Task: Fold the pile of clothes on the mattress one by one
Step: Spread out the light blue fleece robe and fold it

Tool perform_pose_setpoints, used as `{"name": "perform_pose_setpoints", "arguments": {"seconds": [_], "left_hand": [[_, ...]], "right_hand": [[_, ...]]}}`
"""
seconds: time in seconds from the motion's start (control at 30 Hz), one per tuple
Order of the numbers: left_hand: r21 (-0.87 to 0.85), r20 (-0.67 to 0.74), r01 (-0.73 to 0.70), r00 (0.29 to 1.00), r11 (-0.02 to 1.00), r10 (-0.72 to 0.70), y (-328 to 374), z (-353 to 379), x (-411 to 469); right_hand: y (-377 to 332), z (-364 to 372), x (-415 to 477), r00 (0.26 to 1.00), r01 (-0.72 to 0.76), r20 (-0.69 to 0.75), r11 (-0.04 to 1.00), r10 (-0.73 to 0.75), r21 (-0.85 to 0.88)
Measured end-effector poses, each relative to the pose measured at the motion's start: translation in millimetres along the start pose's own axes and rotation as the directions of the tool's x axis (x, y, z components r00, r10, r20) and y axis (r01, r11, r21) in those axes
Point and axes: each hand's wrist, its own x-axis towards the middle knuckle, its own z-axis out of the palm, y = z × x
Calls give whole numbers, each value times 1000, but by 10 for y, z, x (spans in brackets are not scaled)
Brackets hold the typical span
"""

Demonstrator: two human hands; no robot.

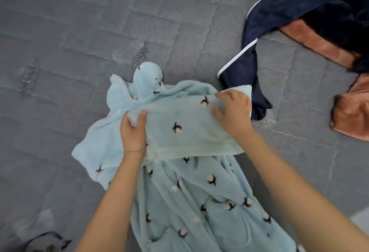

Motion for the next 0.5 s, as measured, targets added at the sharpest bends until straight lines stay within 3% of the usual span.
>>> {"name": "perform_pose_setpoints", "arguments": {"seconds": [0.13, 0.3, 0.4, 0.5], "left_hand": [[64, -58, 58, 997, 996, -54, -255, -471, 187], [86, -263, 52, 964, 995, -28, -482, -959, 382], [111, -345, 121, 935, 986, -76, -654, -1186, 432], [394, -286, 134, 958, 909, -17, -837, -1324, 369]], "right_hand": [[-372, 172, 110, 989, 140, -17, 975, -145, -171], [-967, 316, 280, 927, 335, -146, 937, -347, -100], [-1279, 485, 378, 912, 396, -50, 906, -406, -150], [-1395, 702, 371, 921, 389, 94, 894, -377, -222]]}}
